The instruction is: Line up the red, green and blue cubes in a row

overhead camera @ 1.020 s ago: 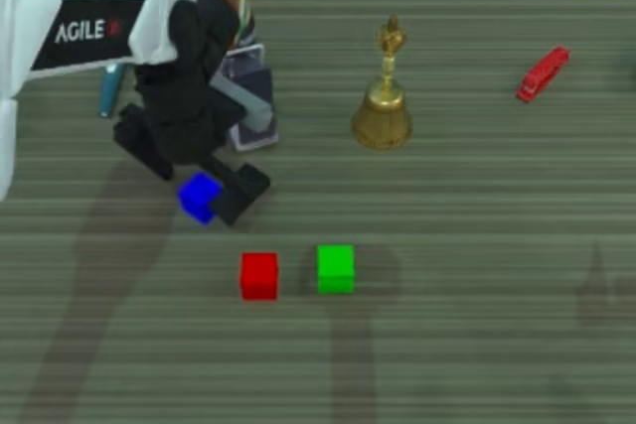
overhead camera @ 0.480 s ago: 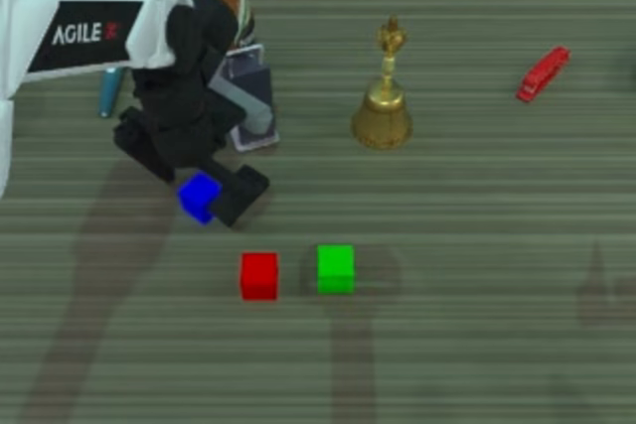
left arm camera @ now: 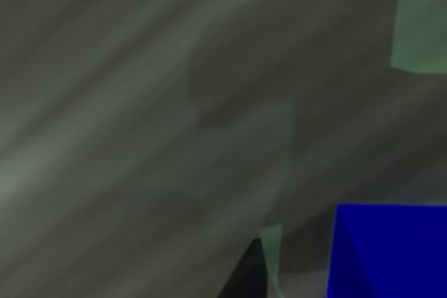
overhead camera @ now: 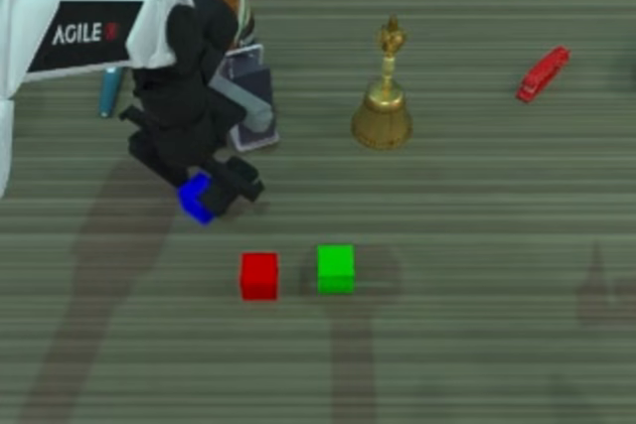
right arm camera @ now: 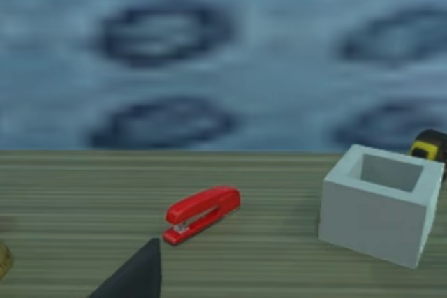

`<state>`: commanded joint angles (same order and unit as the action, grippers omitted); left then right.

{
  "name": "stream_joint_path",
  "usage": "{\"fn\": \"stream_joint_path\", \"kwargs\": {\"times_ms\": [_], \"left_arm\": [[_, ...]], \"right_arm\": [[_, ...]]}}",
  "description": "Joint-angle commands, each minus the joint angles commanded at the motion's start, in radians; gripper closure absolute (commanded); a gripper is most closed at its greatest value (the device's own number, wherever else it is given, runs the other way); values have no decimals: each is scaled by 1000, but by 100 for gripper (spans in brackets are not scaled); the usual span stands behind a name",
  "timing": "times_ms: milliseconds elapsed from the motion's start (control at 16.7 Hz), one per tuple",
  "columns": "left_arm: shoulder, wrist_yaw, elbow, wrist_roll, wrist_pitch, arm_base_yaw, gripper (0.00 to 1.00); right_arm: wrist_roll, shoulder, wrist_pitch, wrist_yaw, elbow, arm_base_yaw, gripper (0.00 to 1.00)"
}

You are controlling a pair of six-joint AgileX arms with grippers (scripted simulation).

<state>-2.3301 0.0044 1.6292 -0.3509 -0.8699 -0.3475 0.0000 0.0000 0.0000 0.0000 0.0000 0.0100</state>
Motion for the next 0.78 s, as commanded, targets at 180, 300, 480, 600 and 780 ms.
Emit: {"fn": "stream_joint_path", "kwargs": {"times_ms": [180, 300, 480, 600, 780], "left_arm": [[0, 0, 0, 0, 0, 0, 100], [0, 0, 0, 0, 0, 0, 100], [0, 0, 0, 0, 0, 0, 100], [0, 0, 0, 0, 0, 0, 100], [44, 12, 26, 5, -33, -3, 100]], "right_arm": [[0, 0, 0, 0, 0, 0, 0], [0, 0, 0, 0, 0, 0, 0], [0, 0, 0, 0, 0, 0, 0], [0, 0, 0, 0, 0, 0, 0], [0, 0, 0, 0, 0, 0, 0]]}}
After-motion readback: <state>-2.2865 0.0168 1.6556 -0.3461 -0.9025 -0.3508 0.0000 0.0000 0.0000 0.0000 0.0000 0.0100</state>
